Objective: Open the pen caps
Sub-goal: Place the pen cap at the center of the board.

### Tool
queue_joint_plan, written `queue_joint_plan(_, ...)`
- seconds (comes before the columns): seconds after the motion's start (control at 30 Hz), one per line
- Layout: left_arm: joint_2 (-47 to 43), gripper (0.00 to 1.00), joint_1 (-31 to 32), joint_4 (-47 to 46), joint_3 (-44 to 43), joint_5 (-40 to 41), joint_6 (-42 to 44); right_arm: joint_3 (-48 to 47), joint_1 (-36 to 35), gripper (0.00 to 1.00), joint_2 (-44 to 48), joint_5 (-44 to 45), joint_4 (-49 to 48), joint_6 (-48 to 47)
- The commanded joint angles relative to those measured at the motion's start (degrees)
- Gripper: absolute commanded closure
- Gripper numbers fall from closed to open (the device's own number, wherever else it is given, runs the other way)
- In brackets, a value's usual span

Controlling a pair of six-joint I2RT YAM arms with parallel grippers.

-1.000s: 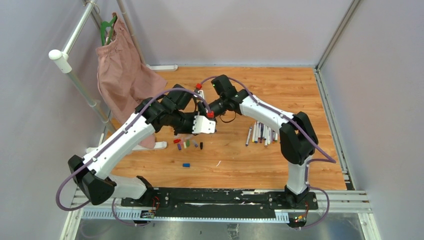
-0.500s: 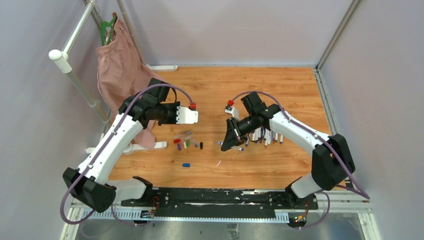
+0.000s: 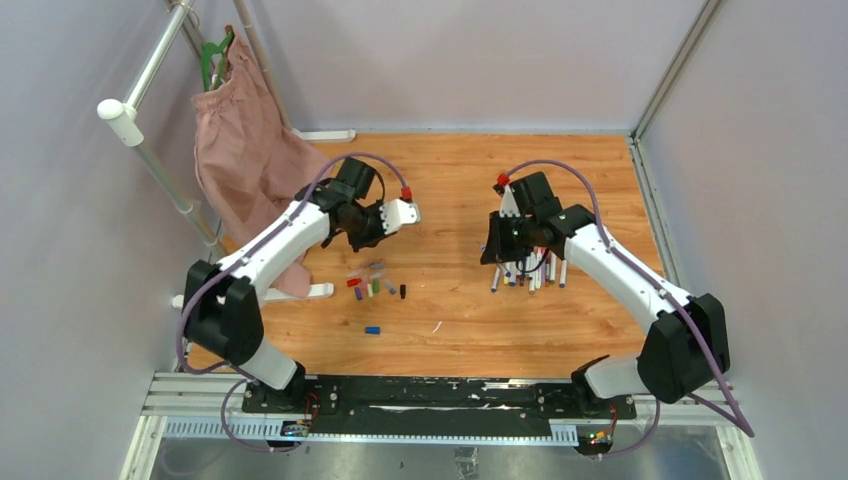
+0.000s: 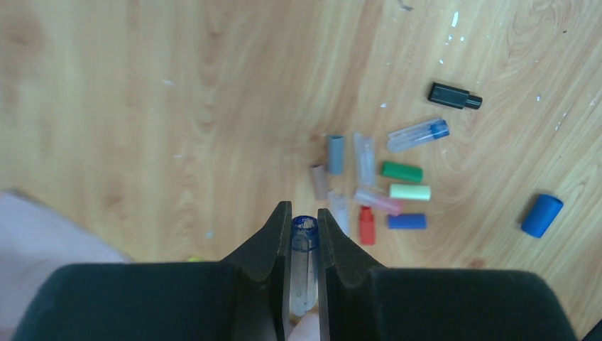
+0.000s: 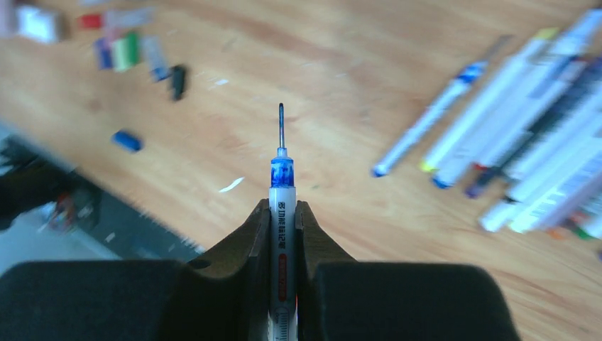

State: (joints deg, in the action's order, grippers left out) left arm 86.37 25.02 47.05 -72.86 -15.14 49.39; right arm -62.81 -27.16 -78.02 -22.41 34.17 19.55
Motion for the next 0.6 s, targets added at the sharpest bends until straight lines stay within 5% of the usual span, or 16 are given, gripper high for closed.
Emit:
queue_joint_plan(0.0,4.11,0.90,1.00,-7.71,5.51,-0.93,-7.20,2.66,0.41,1.00,-0.06,23.07,-2.90,2.01)
queue_joint_plan(0.1,6.48,0.77,1.59,-11.10,7.47,-1.03,-9.59,3.81,0.37,1.00,-2.20,29.49,-7.43,4.21)
queue_joint_plan(0.57,11.30,0.57,3.55,-16.53,11.99,-2.93,-14.45,0.94,-5.68,1.00,-16.76,44.87,-17.87,7.40)
